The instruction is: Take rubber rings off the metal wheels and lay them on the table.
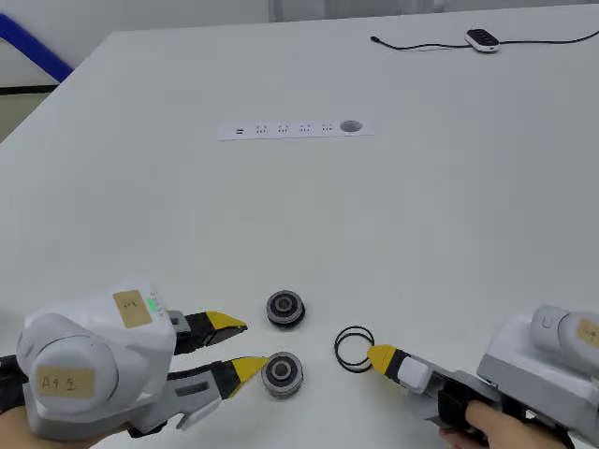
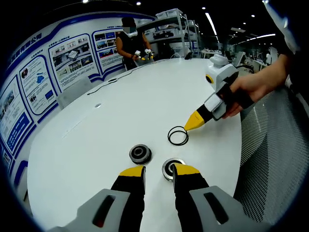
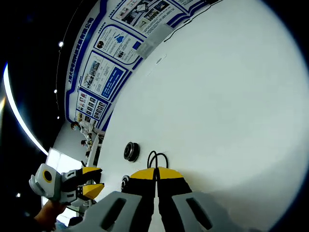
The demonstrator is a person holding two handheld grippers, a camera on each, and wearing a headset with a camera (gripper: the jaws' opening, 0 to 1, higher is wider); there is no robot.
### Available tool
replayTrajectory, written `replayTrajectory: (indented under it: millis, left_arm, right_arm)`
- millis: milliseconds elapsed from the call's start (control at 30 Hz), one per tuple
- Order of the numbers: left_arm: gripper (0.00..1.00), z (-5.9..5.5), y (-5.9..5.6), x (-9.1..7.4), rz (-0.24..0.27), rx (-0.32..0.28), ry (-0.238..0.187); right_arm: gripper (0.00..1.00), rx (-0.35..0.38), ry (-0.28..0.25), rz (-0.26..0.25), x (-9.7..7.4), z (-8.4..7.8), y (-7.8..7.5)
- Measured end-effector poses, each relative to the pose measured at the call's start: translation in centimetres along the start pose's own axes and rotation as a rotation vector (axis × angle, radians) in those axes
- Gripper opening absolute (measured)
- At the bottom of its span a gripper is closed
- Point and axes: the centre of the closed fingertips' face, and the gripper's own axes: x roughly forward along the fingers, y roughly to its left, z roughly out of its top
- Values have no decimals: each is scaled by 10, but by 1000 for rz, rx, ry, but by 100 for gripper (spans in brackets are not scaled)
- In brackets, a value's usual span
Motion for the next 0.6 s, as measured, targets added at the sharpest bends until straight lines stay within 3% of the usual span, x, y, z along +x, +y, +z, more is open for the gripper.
replayTrajectory:
  millis: [333, 433, 600]
  left_arm:
    - [23, 1, -2, -2, -3, 1, -5]
    - [23, 1, -2, -3, -2, 1, -4]
    - [23, 0, -3, -4, -1, 3, -2]
  right_arm:
    - [6, -6, 21, -26, -3, -6, -3]
    - [7, -47, 27, -39, -4, -6, -2]
    - [11, -217, 37, -54, -3, -2, 2]
